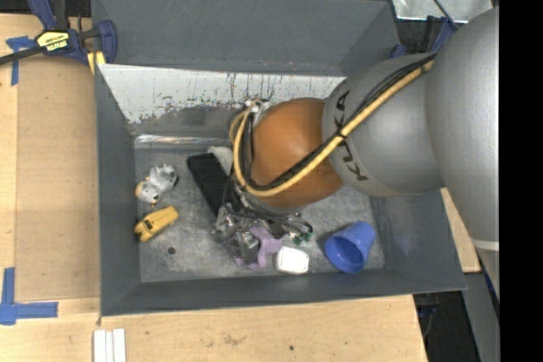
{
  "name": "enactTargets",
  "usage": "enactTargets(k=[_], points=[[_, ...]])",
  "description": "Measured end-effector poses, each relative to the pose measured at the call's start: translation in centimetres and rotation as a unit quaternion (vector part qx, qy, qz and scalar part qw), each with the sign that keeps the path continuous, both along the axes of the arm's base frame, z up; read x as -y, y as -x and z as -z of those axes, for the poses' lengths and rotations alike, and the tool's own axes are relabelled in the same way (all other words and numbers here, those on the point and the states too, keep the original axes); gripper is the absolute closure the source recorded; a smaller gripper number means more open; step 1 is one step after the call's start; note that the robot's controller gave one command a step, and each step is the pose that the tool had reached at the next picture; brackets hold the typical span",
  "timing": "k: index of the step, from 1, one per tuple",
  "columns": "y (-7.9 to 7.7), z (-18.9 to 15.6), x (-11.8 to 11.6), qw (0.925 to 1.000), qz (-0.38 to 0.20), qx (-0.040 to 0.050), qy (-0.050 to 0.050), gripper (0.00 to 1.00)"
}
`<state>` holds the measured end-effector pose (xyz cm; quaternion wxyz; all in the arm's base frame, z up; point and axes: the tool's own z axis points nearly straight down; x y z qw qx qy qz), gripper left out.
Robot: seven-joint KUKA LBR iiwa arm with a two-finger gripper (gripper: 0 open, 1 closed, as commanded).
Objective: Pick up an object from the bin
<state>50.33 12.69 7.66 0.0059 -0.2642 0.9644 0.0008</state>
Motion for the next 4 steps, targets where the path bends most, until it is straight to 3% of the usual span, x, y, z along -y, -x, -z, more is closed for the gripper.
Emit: enactTargets(k=[1, 2, 3, 4], points=[[0.6, -1.6, 0.5, 0.9997, -0.024, -0.0031, 0.001, 1.0], [0.5, -6.7, 0.7, 0.9999, -0.01, -0.0076, 0.002, 1.0], [-1.7, -11.2, 0.0, 0.9999, 0.013, -0.0013, 0.001, 1.0], [-1.1, -15.9, -0.2, 0.9999, 0.014, -0.0072, 0.002, 1.0]])
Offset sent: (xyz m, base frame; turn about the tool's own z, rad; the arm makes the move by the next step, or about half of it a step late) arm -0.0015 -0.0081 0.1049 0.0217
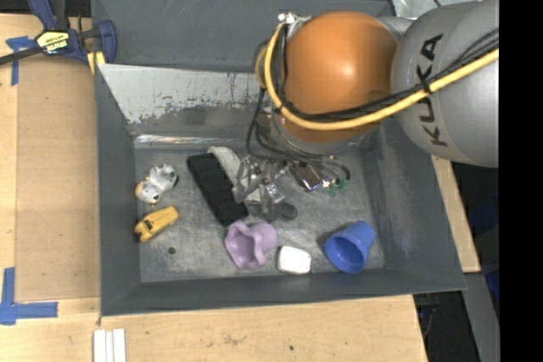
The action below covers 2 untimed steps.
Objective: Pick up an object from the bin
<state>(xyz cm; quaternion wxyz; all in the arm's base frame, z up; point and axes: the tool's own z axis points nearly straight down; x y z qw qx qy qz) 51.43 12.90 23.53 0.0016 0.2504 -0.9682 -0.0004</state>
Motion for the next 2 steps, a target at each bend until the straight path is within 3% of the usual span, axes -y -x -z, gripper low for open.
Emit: enactTargets(k=[1, 2], points=[[-0.2, -2.0, -0.1, 1.0, -0.001, 0.0051, -0.001, 1.0], [1.4, 7.7, -0.7, 0.9995, -0.033, 0.0019, -0.001, 0.0]])
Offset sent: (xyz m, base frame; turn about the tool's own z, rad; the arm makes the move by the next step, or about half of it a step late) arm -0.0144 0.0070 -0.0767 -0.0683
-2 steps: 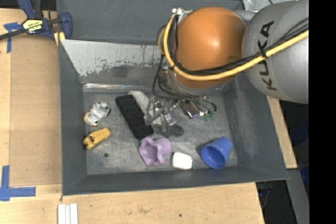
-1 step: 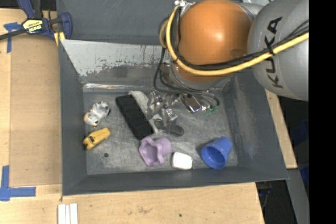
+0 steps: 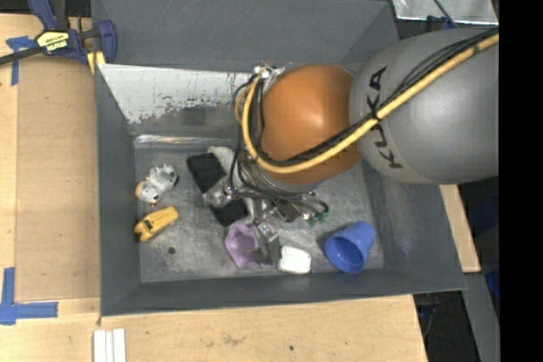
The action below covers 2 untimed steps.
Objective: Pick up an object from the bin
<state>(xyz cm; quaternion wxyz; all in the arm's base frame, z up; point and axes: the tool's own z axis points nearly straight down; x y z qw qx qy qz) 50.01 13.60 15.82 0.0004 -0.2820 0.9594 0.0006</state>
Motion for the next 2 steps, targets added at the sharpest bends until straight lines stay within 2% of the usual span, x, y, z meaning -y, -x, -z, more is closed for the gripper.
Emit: enactTargets(k=[1, 2], points=[[-0.1, 0.0, 0.0, 1.0, 0.001, 0.0006, 0.0, 0.0], [-1.8, 5.5, 2.4, 1.0, 0.004, 0.0033, 0.0, 0.0]])
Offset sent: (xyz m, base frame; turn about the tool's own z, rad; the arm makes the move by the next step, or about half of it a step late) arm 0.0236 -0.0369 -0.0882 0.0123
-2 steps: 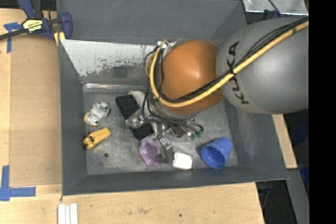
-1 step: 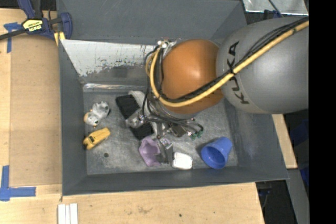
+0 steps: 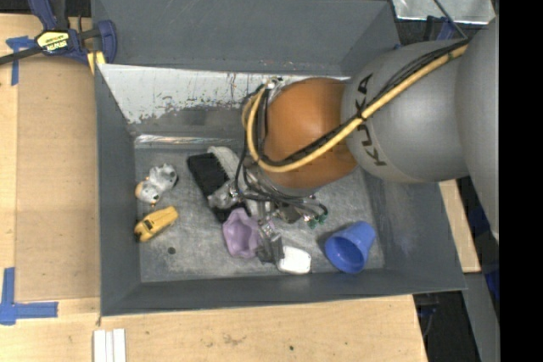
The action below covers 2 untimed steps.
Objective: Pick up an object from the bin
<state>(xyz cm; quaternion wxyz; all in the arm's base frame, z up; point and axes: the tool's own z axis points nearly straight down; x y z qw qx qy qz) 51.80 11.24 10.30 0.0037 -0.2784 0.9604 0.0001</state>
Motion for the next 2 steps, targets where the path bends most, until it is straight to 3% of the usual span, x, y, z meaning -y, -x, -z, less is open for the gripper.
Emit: enactTargets(k=[1, 2], points=[[-1.82, 2.87, 0.77, 0.9999, 0.016, 0.0029, -0.003, 1.0], [-1.82, 2.86, 0.77, 0.9999, 0.016, 0.0029, -0.003, 1.0]])
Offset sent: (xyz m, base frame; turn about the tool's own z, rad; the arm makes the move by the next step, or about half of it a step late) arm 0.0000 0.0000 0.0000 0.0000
